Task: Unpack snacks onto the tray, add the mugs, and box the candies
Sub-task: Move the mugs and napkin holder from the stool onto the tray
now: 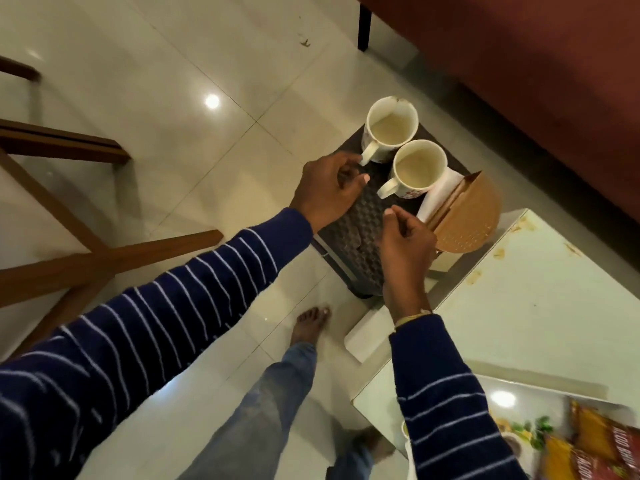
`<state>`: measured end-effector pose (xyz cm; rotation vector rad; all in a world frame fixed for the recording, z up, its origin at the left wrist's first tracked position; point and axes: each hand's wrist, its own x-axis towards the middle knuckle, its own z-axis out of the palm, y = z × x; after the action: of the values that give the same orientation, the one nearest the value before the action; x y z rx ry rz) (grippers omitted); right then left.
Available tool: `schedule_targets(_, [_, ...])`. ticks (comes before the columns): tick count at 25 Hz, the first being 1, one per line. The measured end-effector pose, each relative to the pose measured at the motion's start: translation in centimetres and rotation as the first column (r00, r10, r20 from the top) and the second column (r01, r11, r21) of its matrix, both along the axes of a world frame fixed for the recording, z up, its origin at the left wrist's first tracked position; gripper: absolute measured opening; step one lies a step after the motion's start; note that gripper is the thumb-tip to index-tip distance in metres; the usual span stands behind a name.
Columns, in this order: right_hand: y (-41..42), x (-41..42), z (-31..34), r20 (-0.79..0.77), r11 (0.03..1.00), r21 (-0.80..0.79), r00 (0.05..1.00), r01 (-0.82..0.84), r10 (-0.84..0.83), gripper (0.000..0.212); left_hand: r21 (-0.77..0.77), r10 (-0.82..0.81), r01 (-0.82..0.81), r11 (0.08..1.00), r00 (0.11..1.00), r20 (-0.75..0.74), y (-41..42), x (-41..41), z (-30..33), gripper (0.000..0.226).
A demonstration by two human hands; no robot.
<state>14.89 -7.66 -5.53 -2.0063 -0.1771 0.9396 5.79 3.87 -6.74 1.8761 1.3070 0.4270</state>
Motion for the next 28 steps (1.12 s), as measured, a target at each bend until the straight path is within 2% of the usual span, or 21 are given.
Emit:
schedule_targets(7, [4.1, 0.0, -2.7, -0.005, 0.998, -0.014, 0.998, 0.064, -0.064, 0.027, -0.029, 0.109, -0.111, 0.993, 0.993, -0.054, 1.1, 1.9, -1.8, 0.022])
schedule_targets(12, [6.0, 0.4, -4.1, 0.078, 0.999, -0.02, 0.996, 0.038, -0.036, 0.025, -0.105, -0.037, 0.036, 0.994, 0.999, -0.005, 1.1, 2.0, -2.0, 0.018])
schedule_targets(19, [5.3, -0.2, -4.3, 0.063, 0.992, 0.099, 0.994, 0.083, -0.089, 0.024, -0.222, -0.06, 0.084, 0.971, 0.992, 0.115, 0.3, 2.5, -1.8, 0.026])
schedule_targets(28, [1.6, -0.7, -3.0, 0.05, 0.972, 0.215, 0.993, 0.091, -0.104, 0.024, -0.337, -0.046, 0.077, 0.938, 0.994, 0.097, -2.8, 3.2, -0.2, 0.025])
